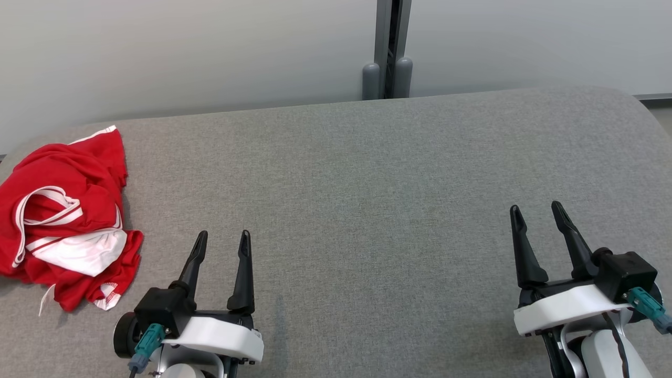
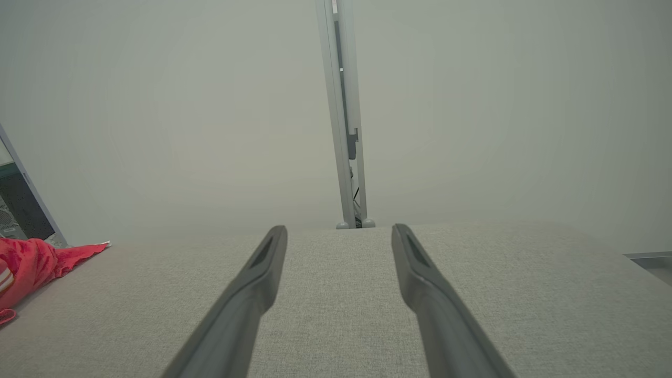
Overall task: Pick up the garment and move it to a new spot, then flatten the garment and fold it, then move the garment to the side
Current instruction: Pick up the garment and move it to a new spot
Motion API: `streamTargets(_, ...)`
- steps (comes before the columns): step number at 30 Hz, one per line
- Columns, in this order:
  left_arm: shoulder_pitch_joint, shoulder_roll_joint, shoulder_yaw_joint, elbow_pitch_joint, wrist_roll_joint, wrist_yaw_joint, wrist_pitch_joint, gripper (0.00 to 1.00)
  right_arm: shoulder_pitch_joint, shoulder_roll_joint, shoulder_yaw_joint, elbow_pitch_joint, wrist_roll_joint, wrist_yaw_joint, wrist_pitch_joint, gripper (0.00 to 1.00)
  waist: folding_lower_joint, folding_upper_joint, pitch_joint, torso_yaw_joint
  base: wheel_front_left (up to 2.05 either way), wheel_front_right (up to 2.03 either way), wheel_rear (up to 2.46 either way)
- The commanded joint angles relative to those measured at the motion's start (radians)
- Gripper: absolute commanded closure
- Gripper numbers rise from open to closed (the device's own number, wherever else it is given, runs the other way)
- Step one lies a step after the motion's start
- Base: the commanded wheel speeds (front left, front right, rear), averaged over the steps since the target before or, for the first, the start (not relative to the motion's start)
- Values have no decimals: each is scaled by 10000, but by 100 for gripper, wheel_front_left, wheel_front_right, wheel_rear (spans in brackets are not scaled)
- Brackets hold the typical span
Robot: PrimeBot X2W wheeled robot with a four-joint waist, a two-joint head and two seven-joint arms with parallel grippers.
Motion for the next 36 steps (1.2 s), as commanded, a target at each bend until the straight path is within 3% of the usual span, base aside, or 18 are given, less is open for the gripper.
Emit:
streamTargets(1,-62,48,10,17,-37,6,-36,0,-66,-70,-33,-2,-12,1,-34,0,0,-1,-7,27,0,0,0)
streamTargets(10,-107,48,149,-75,-127,62,-36,0,60,-64,63,-149,-161,1,-32,0,0,-1,35,760,0,0,0)
streamTargets(36,804,43,994,-302,163,-13,-35,0,489,-64,952,-82,170,1,-32,0,0,-1,-514,4481,0,0,0)
